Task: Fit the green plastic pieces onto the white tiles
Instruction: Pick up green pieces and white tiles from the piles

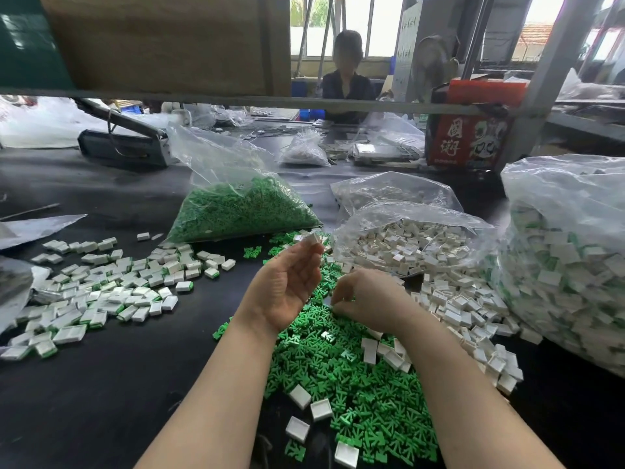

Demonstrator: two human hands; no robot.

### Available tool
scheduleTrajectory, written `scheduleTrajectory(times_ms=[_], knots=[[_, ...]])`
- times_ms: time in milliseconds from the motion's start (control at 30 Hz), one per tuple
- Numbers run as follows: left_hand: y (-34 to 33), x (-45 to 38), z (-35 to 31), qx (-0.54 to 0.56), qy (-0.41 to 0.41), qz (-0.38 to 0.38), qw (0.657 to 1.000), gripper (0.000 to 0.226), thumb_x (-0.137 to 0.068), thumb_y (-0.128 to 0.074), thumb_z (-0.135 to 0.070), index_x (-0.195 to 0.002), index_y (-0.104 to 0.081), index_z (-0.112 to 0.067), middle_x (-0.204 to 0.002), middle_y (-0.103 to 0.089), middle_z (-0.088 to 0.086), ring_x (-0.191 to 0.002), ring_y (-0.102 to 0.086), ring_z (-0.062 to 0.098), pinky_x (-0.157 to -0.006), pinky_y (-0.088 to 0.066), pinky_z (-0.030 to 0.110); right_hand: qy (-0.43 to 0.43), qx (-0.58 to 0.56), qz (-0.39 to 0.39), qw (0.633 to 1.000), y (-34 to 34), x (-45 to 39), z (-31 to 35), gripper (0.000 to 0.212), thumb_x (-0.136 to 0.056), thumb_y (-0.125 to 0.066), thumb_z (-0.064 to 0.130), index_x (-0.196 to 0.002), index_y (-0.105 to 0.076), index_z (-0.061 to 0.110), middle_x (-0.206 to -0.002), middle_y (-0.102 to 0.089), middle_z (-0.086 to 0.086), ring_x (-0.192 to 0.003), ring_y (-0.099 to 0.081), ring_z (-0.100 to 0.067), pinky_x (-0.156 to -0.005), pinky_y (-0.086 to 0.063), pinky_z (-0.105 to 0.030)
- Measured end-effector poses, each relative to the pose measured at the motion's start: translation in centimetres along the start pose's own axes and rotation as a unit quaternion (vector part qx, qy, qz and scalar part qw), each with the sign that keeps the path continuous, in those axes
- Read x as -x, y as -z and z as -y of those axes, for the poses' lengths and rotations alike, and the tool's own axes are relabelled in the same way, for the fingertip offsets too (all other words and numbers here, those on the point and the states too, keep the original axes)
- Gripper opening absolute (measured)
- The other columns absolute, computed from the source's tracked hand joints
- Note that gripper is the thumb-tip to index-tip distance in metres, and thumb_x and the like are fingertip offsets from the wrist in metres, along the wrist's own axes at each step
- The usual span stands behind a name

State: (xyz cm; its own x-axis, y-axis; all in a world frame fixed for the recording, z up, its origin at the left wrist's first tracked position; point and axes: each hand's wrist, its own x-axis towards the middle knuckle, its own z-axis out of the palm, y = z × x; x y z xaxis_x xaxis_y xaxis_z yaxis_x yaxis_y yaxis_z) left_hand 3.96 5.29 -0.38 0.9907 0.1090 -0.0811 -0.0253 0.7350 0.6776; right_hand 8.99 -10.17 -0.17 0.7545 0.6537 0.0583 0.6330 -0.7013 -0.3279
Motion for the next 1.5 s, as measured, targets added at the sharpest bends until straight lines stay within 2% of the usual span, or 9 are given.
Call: scheduleTrajectory(times_ms=[200,300,367,467,600,833,1000,1267,1500], knots=[[0.2,-0.1,0.1,-0.037,-0.009,-0.041,0.998,0.006,-0.079,-0.068,-0.016,-0.083,-0.069,-0.012,-0.076,-0.073,0.002,-0.06,-0.067,0.008,-0.055,-0.055,0.019,-0.031,0.025,-0.019,0.999,-0.5,-0.4,-0.1,0.017,-0.094,-0.054,0.017,-0.096,-0.07,0.012,-0.093,-0.07,-0.001,-0.082,-0.064,-0.015,-0.08,-0.056,-0.032],[0.2,-0.2,0.2,-0.046,-0.013,-0.047,0.998,0.002,-0.082,-0.066,-0.014,-0.083,-0.067,-0.013,-0.071,-0.069,0.0,-0.057,-0.064,0.006,-0.054,-0.054,0.018,-0.07,-0.15,-0.062,0.984,-0.5,-0.3,-0.3,0.01,-0.096,-0.057,0.015,-0.095,-0.066,0.011,-0.088,-0.068,-0.002,-0.072,-0.062,-0.012,-0.069,-0.057,-0.025],[0.2,-0.2,0.3,-0.049,-0.015,-0.046,0.998,0.007,-0.077,-0.068,-0.014,-0.083,-0.067,-0.012,-0.07,-0.069,0.0,-0.056,-0.065,0.007,-0.054,-0.055,0.019,-0.089,-0.316,-0.097,0.94,0.1,0.0,-0.2,0.007,-0.095,-0.06,0.012,-0.097,-0.066,0.011,-0.088,-0.069,-0.006,-0.068,-0.06,-0.01,-0.059,-0.052,-0.019],[0.2,-0.2,0.3,-0.048,-0.017,-0.031,0.998,0.016,-0.071,-0.069,-0.014,-0.086,-0.065,-0.01,-0.074,-0.072,0.004,-0.06,-0.068,0.01,-0.055,-0.056,0.021,-0.095,-0.525,-0.107,0.839,1.1,0.2,-0.1,0.013,-0.093,-0.06,0.005,-0.102,-0.068,0.011,-0.087,-0.069,-0.005,-0.07,-0.061,-0.008,-0.061,-0.049,-0.019],[0.2,-0.4,0.5,-0.051,-0.024,-0.024,0.998,0.017,-0.077,-0.066,-0.007,-0.093,-0.061,-0.008,-0.083,-0.075,0.011,-0.068,-0.072,0.015,-0.058,-0.057,0.023,-0.056,-0.63,-0.085,0.77,1.7,0.4,0.1,0.018,-0.089,-0.061,-0.001,-0.104,-0.068,0.006,-0.082,-0.068,-0.005,-0.068,-0.057,-0.01,-0.065,-0.044,-0.025],[-0.3,-0.1,0.4,-0.089,-0.026,-0.026,0.995,0.032,-0.071,-0.071,-0.012,-0.101,-0.062,-0.006,-0.084,-0.074,0.009,-0.071,-0.072,0.015,-0.062,-0.058,0.023,-0.034,-0.639,-0.103,0.761,1.9,0.4,0.4,0.028,-0.085,-0.062,-0.007,-0.108,-0.068,0.009,-0.08,-0.061,-0.008,-0.076,-0.051,-0.02,-0.07,-0.042,-0.031],[-0.7,0.2,0.5,-0.126,-0.047,-0.044,0.99,0.039,-0.064,-0.076,-0.017,-0.1,-0.066,-0.006,-0.082,-0.075,0.008,-0.072,-0.072,0.015,-0.059,-0.056,0.022,-0.043,-0.649,-0.143,0.746,1.8,0.2,0.5,0.017,-0.085,-0.065,-0.002,-0.1,-0.07,0.006,-0.082,-0.069,-0.009,-0.071,-0.055,-0.016,-0.065,-0.043,-0.028],[-1.5,0.5,0.7,-0.199,-0.088,-0.041,0.975,0.019,-0.063,-0.077,-0.021,-0.081,-0.074,-0.014,-0.081,-0.076,0.01,-0.07,-0.073,0.016,-0.06,-0.057,0.022,-0.06,-0.676,-0.194,0.709,1.3,-0.1,0.1,0.008,-0.088,-0.066,0.005,-0.095,-0.068,0.005,-0.083,-0.071,-0.011,-0.066,-0.059,-0.015,-0.058,-0.044,-0.023],[-1.5,0.5,1.0,-0.243,-0.111,-0.056,0.962,0.005,-0.077,-0.077,-0.013,-0.081,-0.074,-0.013,-0.081,-0.075,0.012,-0.069,-0.072,0.016,-0.06,-0.056,0.021,-0.051,-0.623,-0.226,0.747,0.8,-0.3,0.1,0.005,-0.085,-0.072,0.011,-0.09,-0.071,0.011,-0.081,-0.073,-0.006,-0.067,-0.06,-0.012,-0.06,-0.045,-0.025]])
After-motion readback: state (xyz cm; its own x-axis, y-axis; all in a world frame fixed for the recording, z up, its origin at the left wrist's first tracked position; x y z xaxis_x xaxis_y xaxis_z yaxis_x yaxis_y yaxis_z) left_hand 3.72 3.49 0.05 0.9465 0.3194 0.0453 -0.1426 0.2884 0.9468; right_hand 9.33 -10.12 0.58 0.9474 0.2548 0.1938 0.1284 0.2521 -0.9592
